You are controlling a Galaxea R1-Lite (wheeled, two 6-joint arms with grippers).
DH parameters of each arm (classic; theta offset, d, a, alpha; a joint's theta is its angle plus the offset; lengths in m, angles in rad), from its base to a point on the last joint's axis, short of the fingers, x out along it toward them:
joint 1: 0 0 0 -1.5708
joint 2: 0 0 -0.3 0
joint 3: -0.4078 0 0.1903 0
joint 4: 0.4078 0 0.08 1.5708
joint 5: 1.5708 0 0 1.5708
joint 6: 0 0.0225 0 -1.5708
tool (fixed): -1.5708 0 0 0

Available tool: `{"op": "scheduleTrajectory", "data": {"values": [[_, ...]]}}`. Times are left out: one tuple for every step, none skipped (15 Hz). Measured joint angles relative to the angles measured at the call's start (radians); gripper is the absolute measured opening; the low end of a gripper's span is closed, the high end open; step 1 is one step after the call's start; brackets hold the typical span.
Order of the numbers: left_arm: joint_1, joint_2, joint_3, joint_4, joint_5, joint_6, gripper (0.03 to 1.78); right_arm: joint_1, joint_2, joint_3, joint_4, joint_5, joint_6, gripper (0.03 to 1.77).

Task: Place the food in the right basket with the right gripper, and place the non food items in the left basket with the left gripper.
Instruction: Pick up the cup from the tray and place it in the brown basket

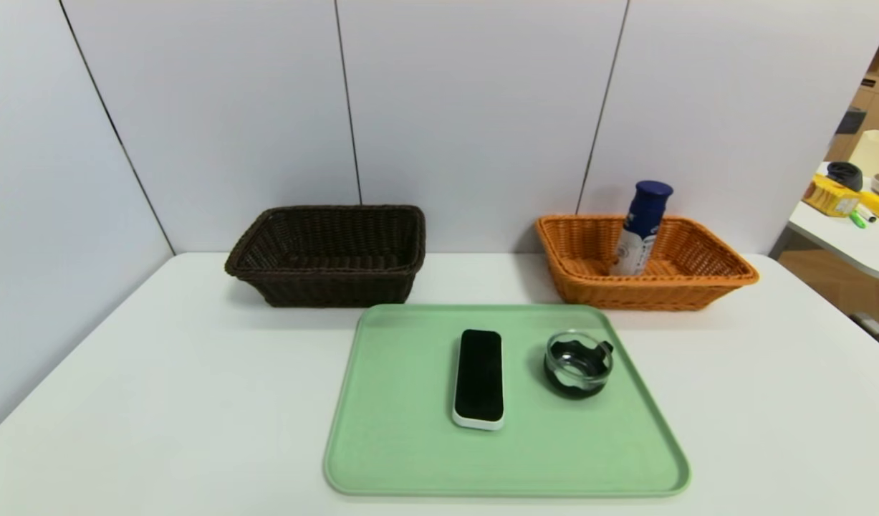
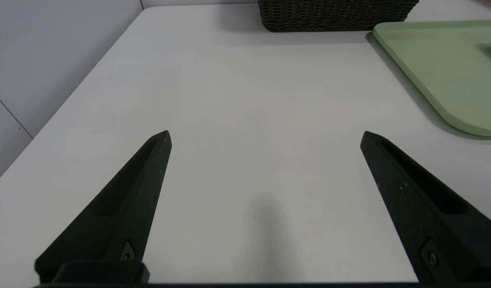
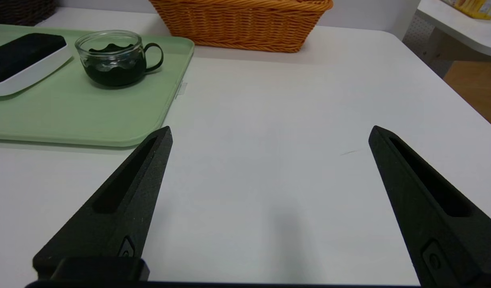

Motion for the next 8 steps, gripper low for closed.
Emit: {"op": "scheduleTrajectory", "data": {"values": [[0.0, 0.0, 0.0, 0.0, 0.0, 0.0, 1.69, 0.0, 0.0, 0.0, 0.0, 0.001, -0.001, 1.69], [0.0, 0.0, 0.0, 0.0, 0.0, 0.0, 1.69, 0.0, 0.0, 0.0, 0.0, 0.003, -0.001, 1.69], [0.0, 0.0, 0.0, 0.0, 0.0, 0.0, 1.69, 0.0, 0.0, 0.0, -0.001, 0.006, 0.002, 1.69], [0.0, 0.0, 0.0, 0.0, 0.0, 0.0, 1.69, 0.0, 0.0, 0.0, -0.001, 0.004, 0.004, 1.69], [0.0, 0.0, 0.0, 0.0, 0.0, 0.0, 1.69, 0.0, 0.0, 0.0, -0.001, 0.004, 0.004, 1.69], [0.0, 0.0, 0.0, 0.0, 0.0, 0.0, 1.69, 0.0, 0.0, 0.0, 0.0, 0.006, 0.001, 1.69], [0.0, 0.0, 0.0, 0.0, 0.0, 0.0, 1.69, 0.0, 0.0, 0.0, 0.0, 0.008, -0.001, 1.69], [0.0, 0.0, 0.0, 0.0, 0.0, 0.0, 1.69, 0.0, 0.0, 0.0, 0.0, 0.006, 0.001, 1.69]]}}
